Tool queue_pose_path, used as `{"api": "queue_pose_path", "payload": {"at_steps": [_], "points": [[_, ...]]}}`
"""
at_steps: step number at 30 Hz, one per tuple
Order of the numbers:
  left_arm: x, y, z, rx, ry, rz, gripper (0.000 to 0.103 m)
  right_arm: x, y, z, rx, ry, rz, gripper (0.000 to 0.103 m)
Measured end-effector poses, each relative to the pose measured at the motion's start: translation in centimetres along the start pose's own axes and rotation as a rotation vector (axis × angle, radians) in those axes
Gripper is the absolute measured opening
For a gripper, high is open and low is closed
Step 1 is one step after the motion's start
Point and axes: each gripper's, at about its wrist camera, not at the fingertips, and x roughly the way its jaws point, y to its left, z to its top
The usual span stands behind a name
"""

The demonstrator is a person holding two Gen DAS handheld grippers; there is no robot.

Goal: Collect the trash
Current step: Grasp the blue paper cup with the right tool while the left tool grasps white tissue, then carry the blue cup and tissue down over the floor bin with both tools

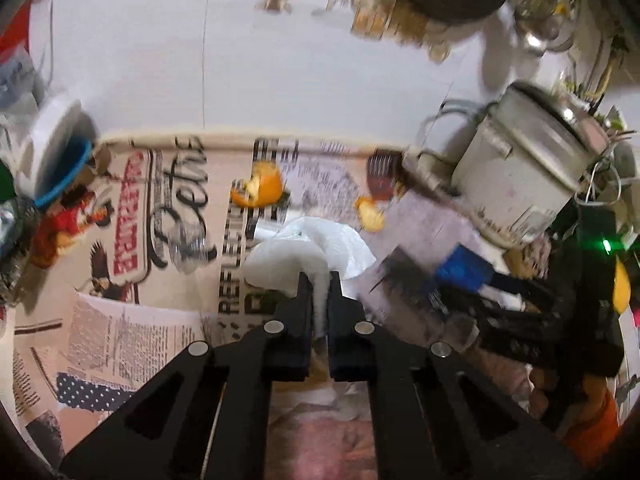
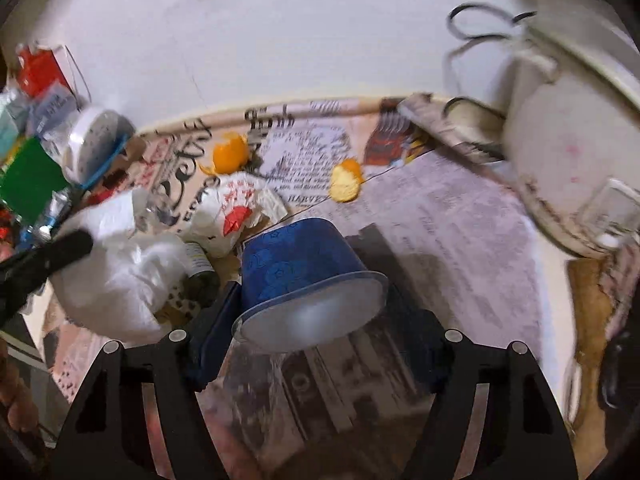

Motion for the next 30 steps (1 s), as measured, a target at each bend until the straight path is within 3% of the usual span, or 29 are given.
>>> {"api": "queue_pose_path", "payload": {"at_steps": [6, 12, 19, 30], "points": [[-5.6, -3.7, -0.1, 0.009, -0.132, 0.030, 0.004, -7.3, -1.0, -1.5, -0.029, -0.107, 0.022, 0.071], [-11.7, -7.8, -2.6, 0.024, -0.223, 0.077, 0.004, -13.6, -1.0, -4.3, -0.078, -0.183, 0.062, 0.071], [-16.1, -10.7, -5.9, 0.026, -0.229, 0.070, 0.004, -18.4, 0.0, -7.3, -0.111, -0.230, 0.092, 0.071], [-20.1, -8.9, -11.9, 0.035, -0.205, -0.002, 0.004, -22.5, 3.9, -13.4, -0.041, -0.251, 0.089, 0.071]]}}
